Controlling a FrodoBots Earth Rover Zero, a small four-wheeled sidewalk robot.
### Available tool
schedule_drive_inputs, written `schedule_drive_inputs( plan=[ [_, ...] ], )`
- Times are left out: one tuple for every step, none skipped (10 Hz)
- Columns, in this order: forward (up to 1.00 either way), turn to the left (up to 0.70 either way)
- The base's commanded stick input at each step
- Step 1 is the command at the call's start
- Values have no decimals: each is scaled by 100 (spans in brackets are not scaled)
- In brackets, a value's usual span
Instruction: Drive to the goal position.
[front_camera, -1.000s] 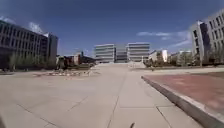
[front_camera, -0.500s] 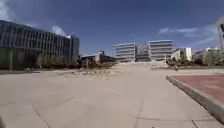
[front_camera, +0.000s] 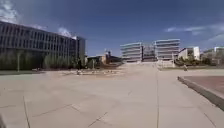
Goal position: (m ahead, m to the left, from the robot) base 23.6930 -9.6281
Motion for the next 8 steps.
schedule_drive_inputs(
  plan=[
    [70, -1],
    [70, -1],
    [70, -1],
    [70, -1],
    [70, -1],
    [70, -1],
    [70, -1],
    [70, -1]
  ],
)
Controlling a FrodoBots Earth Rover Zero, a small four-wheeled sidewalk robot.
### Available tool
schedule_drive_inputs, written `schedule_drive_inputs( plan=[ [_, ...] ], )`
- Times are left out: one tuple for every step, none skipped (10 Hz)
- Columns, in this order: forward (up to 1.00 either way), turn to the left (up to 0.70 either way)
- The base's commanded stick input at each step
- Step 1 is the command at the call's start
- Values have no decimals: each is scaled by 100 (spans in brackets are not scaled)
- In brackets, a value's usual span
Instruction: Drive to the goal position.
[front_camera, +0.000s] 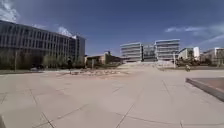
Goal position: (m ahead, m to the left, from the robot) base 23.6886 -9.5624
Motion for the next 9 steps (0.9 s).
schedule_drive_inputs(
  plan=[
    [70, -1],
    [70, -1],
    [70, -1],
    [70, -1],
    [70, -1],
    [70, -1],
    [70, -1],
    [70, -1],
    [70, -1]
  ],
)
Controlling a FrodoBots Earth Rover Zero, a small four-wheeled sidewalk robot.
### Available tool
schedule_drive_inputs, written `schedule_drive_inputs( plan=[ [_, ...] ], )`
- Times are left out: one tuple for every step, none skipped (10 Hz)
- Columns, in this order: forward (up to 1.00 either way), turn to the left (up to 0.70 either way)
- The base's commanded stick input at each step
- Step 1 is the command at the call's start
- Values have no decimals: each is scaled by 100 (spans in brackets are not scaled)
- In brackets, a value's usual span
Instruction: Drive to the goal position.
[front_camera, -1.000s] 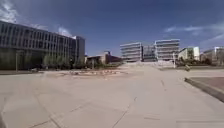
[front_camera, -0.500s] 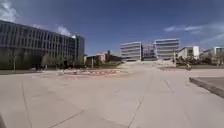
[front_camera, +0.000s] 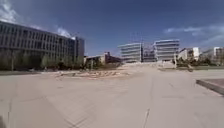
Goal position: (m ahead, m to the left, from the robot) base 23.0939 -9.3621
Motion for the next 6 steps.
schedule_drive_inputs(
  plan=[
    [70, -1],
    [70, -1],
    [70, -1],
    [70, -1],
    [70, -1],
    [70, -1]
  ],
)
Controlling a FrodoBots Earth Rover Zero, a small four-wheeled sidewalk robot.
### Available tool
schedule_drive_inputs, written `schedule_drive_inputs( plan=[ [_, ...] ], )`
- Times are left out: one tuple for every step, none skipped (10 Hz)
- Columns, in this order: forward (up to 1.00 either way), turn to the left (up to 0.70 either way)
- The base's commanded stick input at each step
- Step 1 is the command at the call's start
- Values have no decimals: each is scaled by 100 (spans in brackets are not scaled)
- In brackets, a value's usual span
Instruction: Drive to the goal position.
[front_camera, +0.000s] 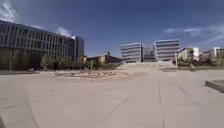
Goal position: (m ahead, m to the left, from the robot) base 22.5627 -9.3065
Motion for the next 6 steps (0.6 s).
schedule_drive_inputs(
  plan=[
    [70, -1],
    [70, -1],
    [70, -1],
    [70, -1],
    [70, -1],
    [70, -1]
  ],
)
